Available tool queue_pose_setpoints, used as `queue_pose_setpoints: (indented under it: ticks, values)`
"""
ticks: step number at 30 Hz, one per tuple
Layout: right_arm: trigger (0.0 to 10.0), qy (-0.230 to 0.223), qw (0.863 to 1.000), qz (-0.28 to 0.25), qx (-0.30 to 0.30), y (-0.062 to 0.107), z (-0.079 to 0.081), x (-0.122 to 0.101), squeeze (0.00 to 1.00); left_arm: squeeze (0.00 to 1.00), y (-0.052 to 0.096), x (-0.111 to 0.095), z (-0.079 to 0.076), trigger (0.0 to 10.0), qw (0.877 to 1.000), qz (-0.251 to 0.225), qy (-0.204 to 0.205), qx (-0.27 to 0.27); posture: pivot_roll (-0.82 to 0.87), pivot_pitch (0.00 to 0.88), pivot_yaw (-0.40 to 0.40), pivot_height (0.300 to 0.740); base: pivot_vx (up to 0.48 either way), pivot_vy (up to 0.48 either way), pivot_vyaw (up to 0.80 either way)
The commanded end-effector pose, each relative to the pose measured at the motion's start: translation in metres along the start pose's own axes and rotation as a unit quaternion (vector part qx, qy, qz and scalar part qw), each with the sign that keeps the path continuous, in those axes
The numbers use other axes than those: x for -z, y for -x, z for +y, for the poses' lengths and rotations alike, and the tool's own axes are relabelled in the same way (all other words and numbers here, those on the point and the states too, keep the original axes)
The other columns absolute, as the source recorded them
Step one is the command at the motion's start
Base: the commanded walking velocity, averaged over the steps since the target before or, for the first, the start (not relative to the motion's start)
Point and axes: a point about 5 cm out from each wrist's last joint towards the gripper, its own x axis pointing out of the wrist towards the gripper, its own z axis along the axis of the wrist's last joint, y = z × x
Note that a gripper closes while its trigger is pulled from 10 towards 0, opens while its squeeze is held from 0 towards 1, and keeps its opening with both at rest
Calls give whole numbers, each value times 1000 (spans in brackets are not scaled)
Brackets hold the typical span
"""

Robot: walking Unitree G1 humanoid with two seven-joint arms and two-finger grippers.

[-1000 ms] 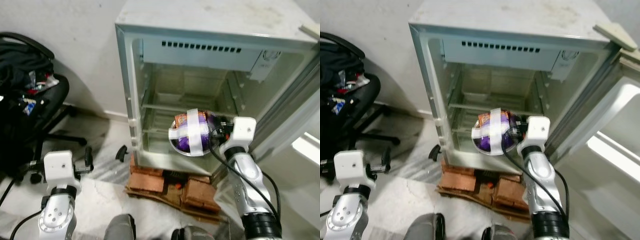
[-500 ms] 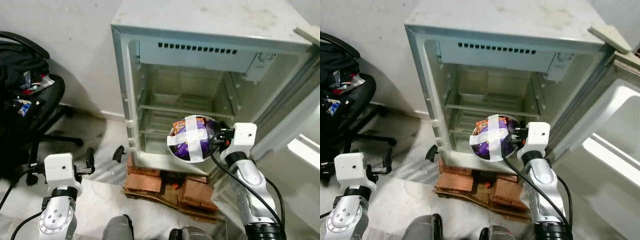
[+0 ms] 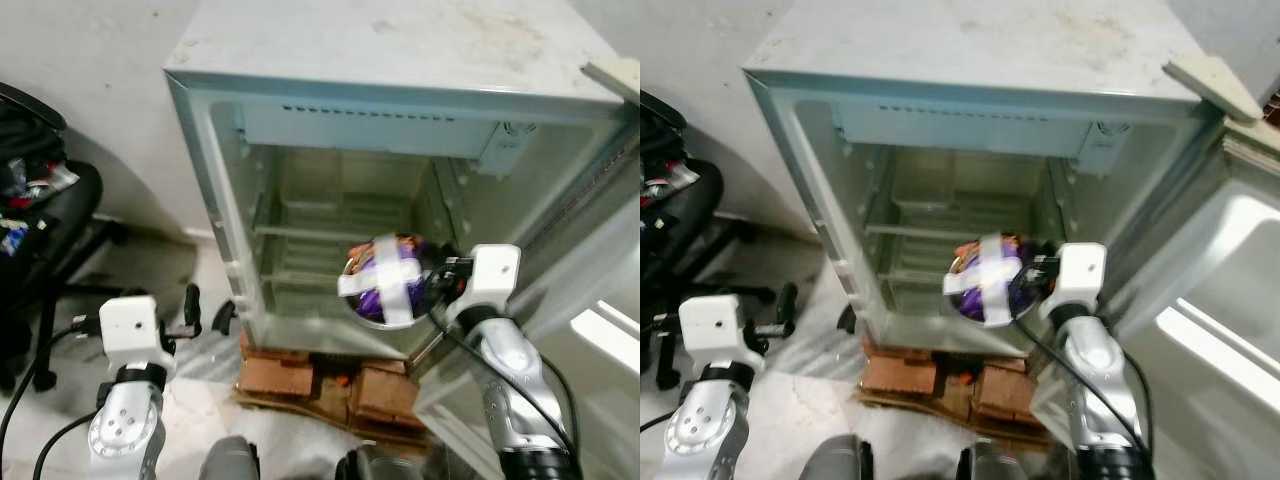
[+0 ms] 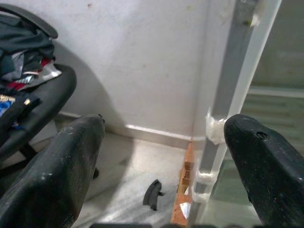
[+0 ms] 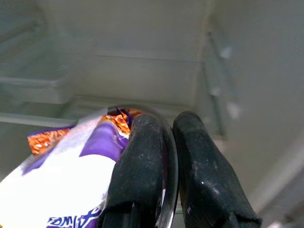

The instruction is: Restocking fridge

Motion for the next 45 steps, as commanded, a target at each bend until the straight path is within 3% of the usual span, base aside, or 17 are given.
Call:
queue_pose_setpoints:
  ticks: [1,10,20,22,26,37,45]
  values:
    - [10000,-8,1000,-13,-15,-2,10,-6,0,0,3,5,8,10000,1000,13,-9,-12,138,117,-57,740,0,0,0]
    - [10000,-10,1000,-7,-22,-5,13,-2,0,0,6,6,8,10000,1000,19,-10,-17,154,127,-60,740,0,0,0]
    - [10000,-22,1000,-14,-7,-45,20,-8,0,0,13,4,9,10000,999,23,-20,-27,227,178,-74,740,0,0,0]
    - [10000,-14,1000,-15,0,-59,20,-12,0,0,19,2,12,10000,999,25,-21,-39,254,206,-83,740,0,0,0]
    - [10000,1,999,-15,31,-71,13,-18,0,0,35,1,16,10000,998,35,-22,-51,283,246,-92,740,0,0,0]
    - [10000,18,995,-17,95,-83,-4,-23,0,0,63,2,19,10000,996,63,-26,-63,330,320,-92,740,0,0,0]
    - [10000,13,990,-34,137,-96,-9,-36,0,0,70,-2,19,10000,995,73,-27,-68,339,343,-97,740,0,0,0]
